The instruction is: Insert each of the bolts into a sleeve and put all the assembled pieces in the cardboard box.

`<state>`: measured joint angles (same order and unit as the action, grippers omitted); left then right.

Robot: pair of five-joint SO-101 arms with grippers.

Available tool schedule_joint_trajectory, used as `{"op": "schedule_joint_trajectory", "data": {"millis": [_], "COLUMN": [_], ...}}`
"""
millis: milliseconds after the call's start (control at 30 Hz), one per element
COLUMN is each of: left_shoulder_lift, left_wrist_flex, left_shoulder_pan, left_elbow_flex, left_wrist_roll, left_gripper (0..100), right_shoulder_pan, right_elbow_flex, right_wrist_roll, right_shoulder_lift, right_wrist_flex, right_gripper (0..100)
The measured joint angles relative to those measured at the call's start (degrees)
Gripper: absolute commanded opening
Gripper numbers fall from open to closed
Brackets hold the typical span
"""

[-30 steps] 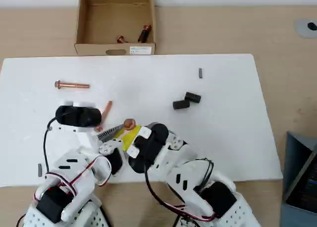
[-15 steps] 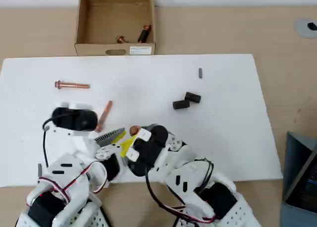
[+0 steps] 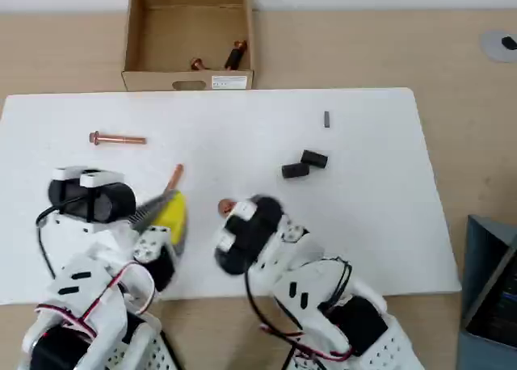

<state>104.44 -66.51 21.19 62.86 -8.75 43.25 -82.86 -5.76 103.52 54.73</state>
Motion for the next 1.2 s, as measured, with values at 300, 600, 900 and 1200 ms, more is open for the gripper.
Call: {"op": "schedule_joint_trajectory", "data": {"millis": [300,600,900,1200], "left_shoulder_lift": [0.1,0.0,0.0,0.0], "left_wrist_flex": [0.0,0.0,0.0,0.0], "left_shoulder_pan": [-20.0,-28.6,-28.8,-28.8], "left_elbow_flex": [9.0,21.8,28.7,30.0], "left_wrist_roll": [11.4,12.4,12.4,12.4], "left_gripper": [0,0,0,0], "right_shoulder_pan": [-5.5,-14.2,-14.5,-15.8], "right_elbow_flex": [0.7,14.0,32.8,56.7], "right_wrist_roll": [11.1,12.8,12.8,10.2], "right_shoulder_lift": [0.0,-9.9,-40.2,-72.4], "right_wrist_flex": [0.0,-5.4,-13.8,-17.8], "right_gripper": [0.9,0.9,0.9,0.9]}}
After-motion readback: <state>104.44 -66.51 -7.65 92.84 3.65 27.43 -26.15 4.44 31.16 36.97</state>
